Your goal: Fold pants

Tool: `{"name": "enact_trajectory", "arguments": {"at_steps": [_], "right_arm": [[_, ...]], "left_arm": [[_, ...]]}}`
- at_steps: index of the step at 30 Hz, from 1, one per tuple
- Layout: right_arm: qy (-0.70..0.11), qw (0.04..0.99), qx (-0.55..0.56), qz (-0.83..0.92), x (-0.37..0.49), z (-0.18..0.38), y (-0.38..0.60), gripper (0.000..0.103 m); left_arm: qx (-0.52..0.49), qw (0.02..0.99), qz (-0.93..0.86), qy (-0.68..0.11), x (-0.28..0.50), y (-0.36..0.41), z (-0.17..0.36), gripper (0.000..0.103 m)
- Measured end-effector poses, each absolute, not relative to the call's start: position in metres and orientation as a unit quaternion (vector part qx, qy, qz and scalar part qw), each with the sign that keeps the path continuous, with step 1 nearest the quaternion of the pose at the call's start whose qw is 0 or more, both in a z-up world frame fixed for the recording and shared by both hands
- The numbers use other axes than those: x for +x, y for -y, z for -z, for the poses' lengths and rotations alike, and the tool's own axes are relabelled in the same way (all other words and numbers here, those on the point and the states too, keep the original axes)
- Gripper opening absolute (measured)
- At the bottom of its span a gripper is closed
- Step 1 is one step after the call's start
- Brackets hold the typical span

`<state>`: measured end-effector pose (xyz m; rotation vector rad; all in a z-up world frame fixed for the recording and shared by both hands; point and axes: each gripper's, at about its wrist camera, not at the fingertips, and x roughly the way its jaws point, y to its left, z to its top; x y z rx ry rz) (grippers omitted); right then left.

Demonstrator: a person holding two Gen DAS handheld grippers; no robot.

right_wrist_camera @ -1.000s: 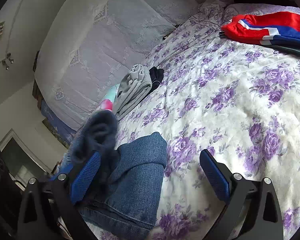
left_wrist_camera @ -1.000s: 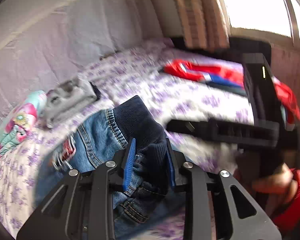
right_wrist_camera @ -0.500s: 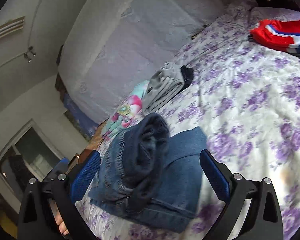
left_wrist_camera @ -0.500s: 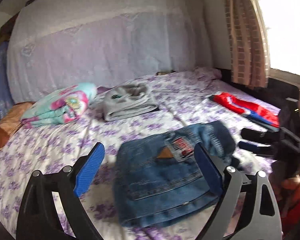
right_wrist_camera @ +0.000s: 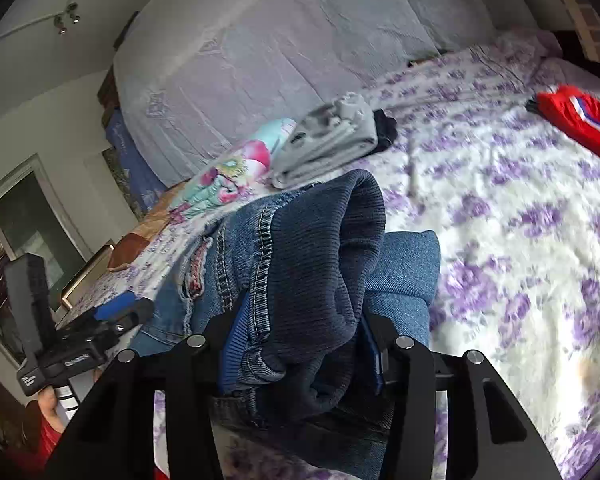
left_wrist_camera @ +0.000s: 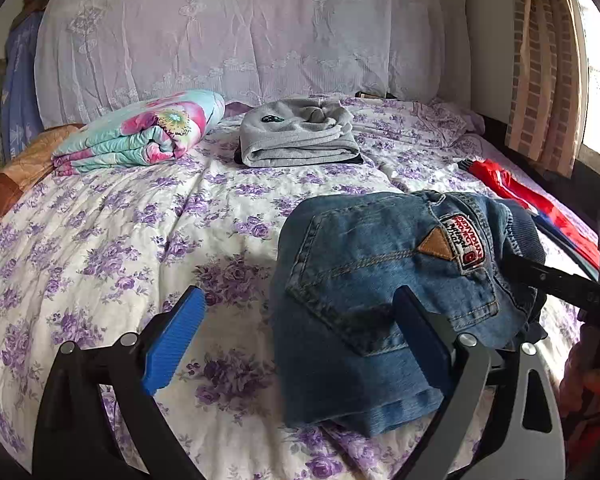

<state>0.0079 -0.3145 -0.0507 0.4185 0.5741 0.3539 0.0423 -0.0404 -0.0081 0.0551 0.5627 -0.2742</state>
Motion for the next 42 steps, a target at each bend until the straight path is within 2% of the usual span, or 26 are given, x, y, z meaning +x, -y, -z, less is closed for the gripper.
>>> {"name": "enact_trajectory", "arguments": {"at_steps": [2,4,8,10,13,16,19,20,22,27,29,32,34,37,40,42], "right_arm": [[-0.296,0.905,0.24,-0.191,0.015,0.066,0.327,0.053],[-0.299,0.899,0.251,-0.199,0.011,0.061,0.33,0.063],[-0.228,0.957,0.126,-0.127,-0.03,0.016,0.31,0.07],[-0.182,0.975,0.066,-0.105,-0.048,-0.01,0.296,0.081],[-0.152,0.983,0.009,-0.106,-0.046,-0.031,0.273,0.085],[-0.176,0.979,-0.027,-0.103,-0.015,-0.023,0.252,0.087],[-0.293,0.952,-0.061,-0.059,0.043,0.025,0.246,0.1],[-0.337,0.938,-0.024,-0.08,0.058,0.04,0.257,0.1],[-0.329,0.936,0.041,-0.116,0.057,0.04,0.278,0.1],[-0.307,0.946,0.016,-0.102,0.045,0.043,0.269,0.1],[-0.282,0.955,0.013,-0.093,0.033,0.032,0.268,0.1],[-0.196,0.978,0.008,-0.064,0.01,-0.005,0.266,0.1],[-0.181,0.981,0.012,-0.068,0.008,-0.022,0.265,0.1],[-0.212,0.975,0.008,-0.068,0.03,-0.022,0.263,0.1],[-0.321,0.946,-0.018,-0.049,0.073,0.021,0.258,0.1],[-0.328,0.938,0.057,-0.093,0.08,0.035,0.277,0.1]], "left_arm": [[0.047,0.949,0.123,-0.286,0.046,0.048,0.02,0.099],[0.056,0.943,0.12,-0.306,0.056,0.051,0.037,0.099],[0.009,0.941,0.129,-0.312,0.055,0.032,0.027,0.099],[0.008,0.957,0.106,-0.269,0.046,0.027,0.005,0.099],[0.019,0.965,0.11,-0.236,0.044,0.036,-0.024,0.099],[0.065,0.957,0.11,-0.259,0.067,0.064,-0.021,0.099],[0.102,0.933,0.099,-0.33,0.106,0.085,0.032,0.099],[0.087,0.936,0.097,-0.328,0.108,0.082,0.041,0.099],[0.066,0.938,0.1,-0.324,0.103,0.076,0.035,0.099],[0.075,0.943,0.093,-0.31,0.096,0.076,0.037,0.099],[0.06,0.941,0.101,-0.316,0.098,0.072,0.038,0.099],[0.058,0.941,0.102,-0.317,0.098,0.071,0.038,0.099],[0.063,0.942,0.098,-0.314,0.097,0.073,0.038,0.099],[0.062,0.942,0.098,-0.314,0.097,0.072,0.038,0.099],[0.066,0.943,0.092,-0.314,0.097,0.072,0.038,0.099],[0.067,0.942,0.092,-0.315,0.097,0.073,0.038,0.099]]}}
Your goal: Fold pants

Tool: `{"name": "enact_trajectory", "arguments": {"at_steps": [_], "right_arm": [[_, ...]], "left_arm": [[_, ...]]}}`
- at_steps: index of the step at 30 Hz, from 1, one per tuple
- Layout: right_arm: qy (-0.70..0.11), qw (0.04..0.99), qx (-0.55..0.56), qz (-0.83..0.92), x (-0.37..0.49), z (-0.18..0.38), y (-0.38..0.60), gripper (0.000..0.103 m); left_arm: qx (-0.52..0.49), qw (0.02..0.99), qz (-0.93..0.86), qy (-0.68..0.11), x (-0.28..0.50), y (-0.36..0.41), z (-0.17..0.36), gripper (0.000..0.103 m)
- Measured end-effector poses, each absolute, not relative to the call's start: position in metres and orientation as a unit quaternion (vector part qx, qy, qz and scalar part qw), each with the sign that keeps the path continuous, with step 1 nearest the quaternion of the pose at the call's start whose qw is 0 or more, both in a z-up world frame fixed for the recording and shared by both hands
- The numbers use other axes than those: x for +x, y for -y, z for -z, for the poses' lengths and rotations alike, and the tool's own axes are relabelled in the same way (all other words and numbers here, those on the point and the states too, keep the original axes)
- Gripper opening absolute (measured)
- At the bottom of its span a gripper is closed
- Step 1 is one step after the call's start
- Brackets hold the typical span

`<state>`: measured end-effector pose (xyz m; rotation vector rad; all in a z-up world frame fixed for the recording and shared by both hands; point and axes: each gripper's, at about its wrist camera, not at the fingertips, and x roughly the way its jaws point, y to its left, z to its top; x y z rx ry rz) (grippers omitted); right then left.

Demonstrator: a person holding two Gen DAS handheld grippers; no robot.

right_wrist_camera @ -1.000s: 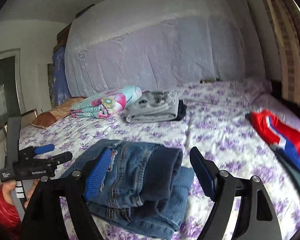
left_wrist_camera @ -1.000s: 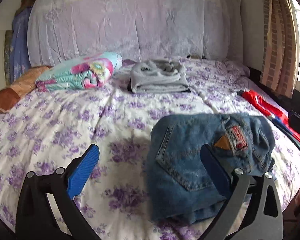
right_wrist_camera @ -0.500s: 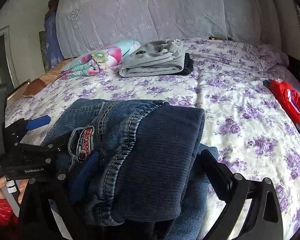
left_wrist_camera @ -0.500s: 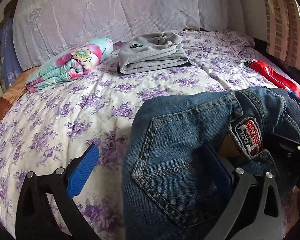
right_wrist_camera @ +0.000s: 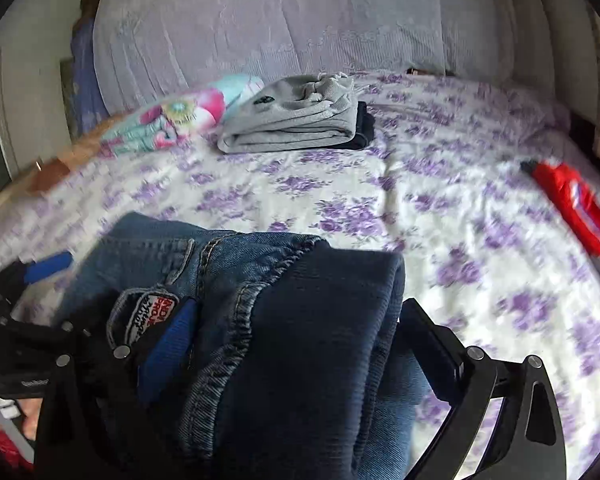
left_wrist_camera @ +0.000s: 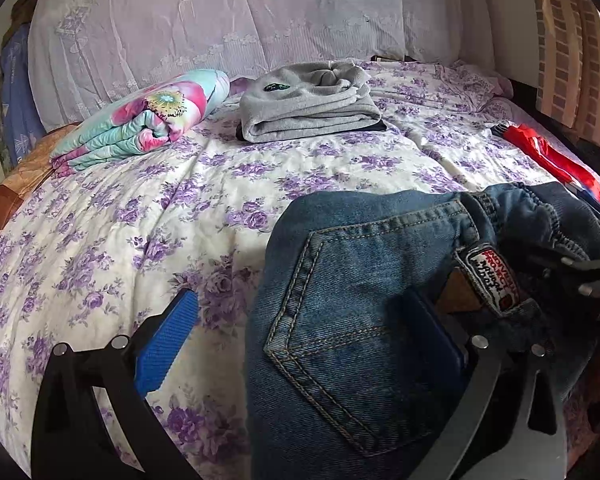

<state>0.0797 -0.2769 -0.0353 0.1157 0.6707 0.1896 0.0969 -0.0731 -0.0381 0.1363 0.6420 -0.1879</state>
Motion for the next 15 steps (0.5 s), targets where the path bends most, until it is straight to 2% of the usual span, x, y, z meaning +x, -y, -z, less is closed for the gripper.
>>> {"name": "enact_trajectory", "arguments": {"at_steps": [2,9,12,15], "right_arm": [[-0.326,0.935,0.085,-0.109,0.076,0.033,0.287,0.1],[-0.252,0.966,0.032,-0.057,0.025,0.008,0.282,0.1],[-0.312,0.949,0.009,-0.054,0.042,0.034,0.287,0.1],[-0.339,0.929,0.114,-0.101,0.049,0.048,0.314,0.1]], "left_arm": [[0.066,0.944,0.093,-0.311,0.095,0.073,0.037,0.099],[0.059,0.943,0.094,-0.313,0.096,0.07,0.038,0.099],[0.061,0.943,0.094,-0.313,0.097,0.07,0.038,0.099],[0.066,0.944,0.092,-0.309,0.095,0.072,0.038,0.099]]}}
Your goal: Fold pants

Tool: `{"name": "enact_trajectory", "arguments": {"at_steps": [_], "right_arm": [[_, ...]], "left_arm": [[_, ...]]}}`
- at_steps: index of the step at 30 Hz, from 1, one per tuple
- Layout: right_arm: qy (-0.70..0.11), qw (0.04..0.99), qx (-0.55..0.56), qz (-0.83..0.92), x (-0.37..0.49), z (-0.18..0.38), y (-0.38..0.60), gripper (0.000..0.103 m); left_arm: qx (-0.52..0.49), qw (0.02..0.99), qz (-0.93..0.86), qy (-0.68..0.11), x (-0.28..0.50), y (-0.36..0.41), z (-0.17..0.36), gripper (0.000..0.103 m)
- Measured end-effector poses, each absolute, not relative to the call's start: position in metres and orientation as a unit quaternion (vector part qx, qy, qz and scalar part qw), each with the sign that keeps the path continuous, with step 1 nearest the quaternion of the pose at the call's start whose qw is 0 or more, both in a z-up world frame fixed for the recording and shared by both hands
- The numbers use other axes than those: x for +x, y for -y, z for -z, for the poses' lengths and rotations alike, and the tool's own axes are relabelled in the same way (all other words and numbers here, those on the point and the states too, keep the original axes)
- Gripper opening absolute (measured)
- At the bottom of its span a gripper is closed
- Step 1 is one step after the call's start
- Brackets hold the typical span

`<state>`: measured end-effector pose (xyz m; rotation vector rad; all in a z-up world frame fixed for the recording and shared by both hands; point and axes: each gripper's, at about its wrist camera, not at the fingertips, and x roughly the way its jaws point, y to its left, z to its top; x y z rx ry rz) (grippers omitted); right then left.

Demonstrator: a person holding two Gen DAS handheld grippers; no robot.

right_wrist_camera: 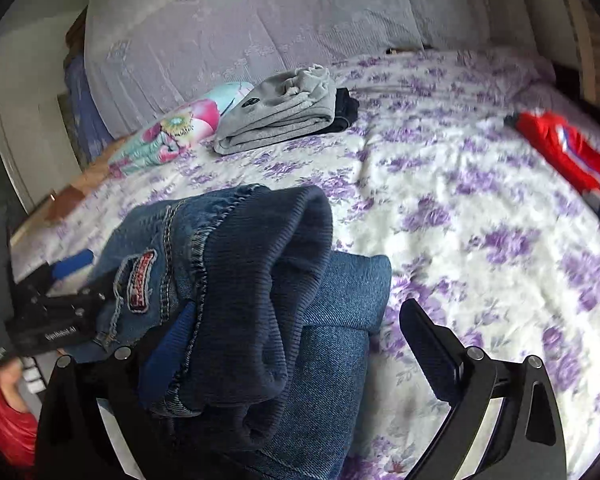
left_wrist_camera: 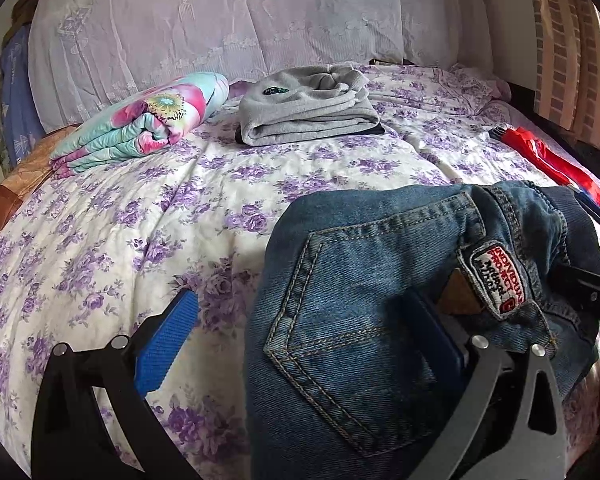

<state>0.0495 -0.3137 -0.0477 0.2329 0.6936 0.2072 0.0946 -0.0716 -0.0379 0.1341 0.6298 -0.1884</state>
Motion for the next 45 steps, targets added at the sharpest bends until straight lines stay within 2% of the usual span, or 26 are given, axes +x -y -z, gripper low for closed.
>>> {"name": "enact_trajectory", "arguments": {"at_steps": [11,14,16,20,22,23,26,32,36,40,43,45], "right_arm": [[-0.342,0.906,0.197,-0.151,0.043,0.056,0.33,0.1],[-0.231,0.952,0.162,-0.116,0.001,0.03,0.318,0.1],[-0.186,0.962,0.139,-0.142,-0.02,0.016,0.302,0.1],[-0.212,0.97,0.013,-0.12,-0.028,0.017,0.245,0.1],[-0.238,0.965,-0.085,-0.069,-0.021,0.037,0.218,0.1],[-0.265,0.958,-0.084,-0.073,-0.016,0.048,0.216,0.1],[-0.286,0.951,0.001,-0.119,-0.012,0.048,0.24,0.1],[-0.272,0.949,0.039,-0.153,-0.021,0.051,0.254,0.1],[-0.263,0.938,0.119,-0.19,-0.014,0.054,0.28,0.1],[-0.261,0.913,0.218,-0.225,-0.004,0.061,0.308,0.1],[-0.257,0.906,0.239,-0.236,-0.004,0.063,0.313,0.1],[-0.26,0.91,0.227,-0.23,-0.005,0.062,0.309,0.1]], "left_arm": [[0.023,0.937,0.124,-0.326,0.098,0.059,0.041,0.099],[-0.035,0.924,0.16,-0.344,0.103,0.042,0.046,0.099],[-0.084,0.914,0.177,-0.355,0.105,0.027,0.051,0.099],[-0.119,0.911,0.177,-0.352,0.102,0.012,0.053,0.099],[-0.12,0.914,0.174,-0.347,0.099,0.009,0.052,0.099],[-0.119,0.915,0.17,-0.345,0.097,0.007,0.051,0.099],[-0.113,0.914,0.171,-0.35,0.09,0.003,0.051,0.099],[-0.104,0.911,0.189,-0.351,0.051,-0.014,0.062,0.099],[-0.113,0.911,0.211,-0.337,0.015,-0.03,0.06,0.099],[0.018,0.928,0.187,-0.32,-0.004,0.01,0.055,0.099],[0.094,0.937,0.154,-0.299,-0.009,0.041,0.062,0.099],[0.106,0.934,0.155,-0.304,-0.005,0.053,0.066,0.099]]}}
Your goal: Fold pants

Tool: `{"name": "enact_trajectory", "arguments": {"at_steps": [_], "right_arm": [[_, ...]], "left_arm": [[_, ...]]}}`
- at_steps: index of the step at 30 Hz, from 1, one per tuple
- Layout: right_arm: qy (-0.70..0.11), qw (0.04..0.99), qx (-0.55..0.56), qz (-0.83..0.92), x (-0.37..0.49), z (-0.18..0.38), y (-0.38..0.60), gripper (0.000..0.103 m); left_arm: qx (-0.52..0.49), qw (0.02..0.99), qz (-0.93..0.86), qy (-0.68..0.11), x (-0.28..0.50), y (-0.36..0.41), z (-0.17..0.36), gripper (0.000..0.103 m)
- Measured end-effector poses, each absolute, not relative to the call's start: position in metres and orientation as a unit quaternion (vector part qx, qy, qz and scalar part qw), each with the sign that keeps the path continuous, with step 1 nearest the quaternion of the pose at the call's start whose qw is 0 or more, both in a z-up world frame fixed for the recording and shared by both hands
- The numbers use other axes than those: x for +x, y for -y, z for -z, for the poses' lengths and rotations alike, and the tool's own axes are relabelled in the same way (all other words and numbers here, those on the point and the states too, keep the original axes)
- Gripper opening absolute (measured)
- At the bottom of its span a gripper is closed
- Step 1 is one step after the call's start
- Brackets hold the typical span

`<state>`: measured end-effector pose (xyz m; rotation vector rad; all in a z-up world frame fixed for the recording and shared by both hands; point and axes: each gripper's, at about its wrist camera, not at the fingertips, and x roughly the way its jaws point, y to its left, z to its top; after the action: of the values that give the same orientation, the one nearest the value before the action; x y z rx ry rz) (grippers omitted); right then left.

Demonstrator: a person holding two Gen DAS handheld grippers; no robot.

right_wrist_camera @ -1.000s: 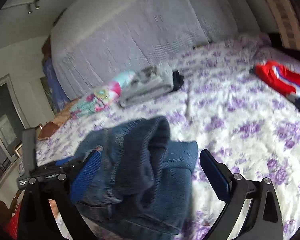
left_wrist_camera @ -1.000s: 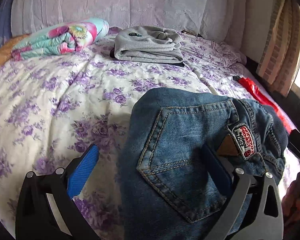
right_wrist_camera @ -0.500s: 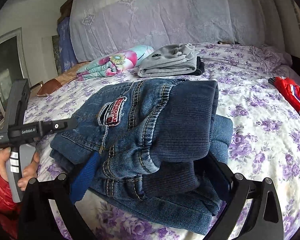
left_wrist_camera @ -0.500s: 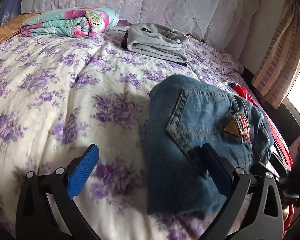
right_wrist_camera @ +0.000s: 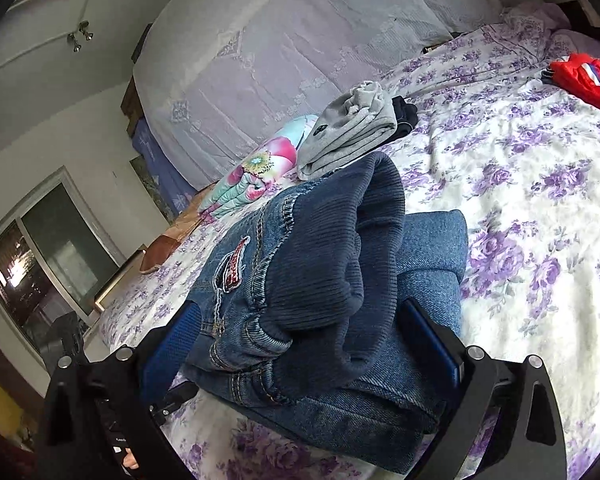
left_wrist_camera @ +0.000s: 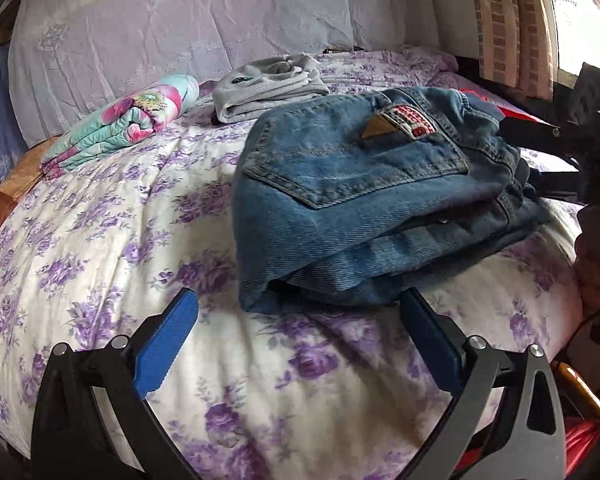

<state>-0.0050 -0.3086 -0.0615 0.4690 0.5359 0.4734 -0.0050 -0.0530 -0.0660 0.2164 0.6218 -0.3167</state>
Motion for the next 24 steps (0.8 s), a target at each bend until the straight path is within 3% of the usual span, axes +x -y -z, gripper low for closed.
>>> {"name": "enact_trajectory", "arguments": {"at_steps": [12,17,24], "right_arm": [[-0.285,0.925,0.163,-0.191,0.001,0.059,0.29,0.1],[-0.287,0.925,0.162,-0.188,0.003,0.059,0.29,0.1],[-0.286,0.925,0.163,-0.188,0.003,0.061,0.29,0.1]], "left_arm": [[0.015,0.926,0.175,-0.333,0.019,-0.006,0.052,0.099],[0.044,0.955,0.127,-0.264,0.0,0.004,0.037,0.099],[0.059,0.947,0.145,-0.281,0.003,0.012,0.04,0.099]]}}
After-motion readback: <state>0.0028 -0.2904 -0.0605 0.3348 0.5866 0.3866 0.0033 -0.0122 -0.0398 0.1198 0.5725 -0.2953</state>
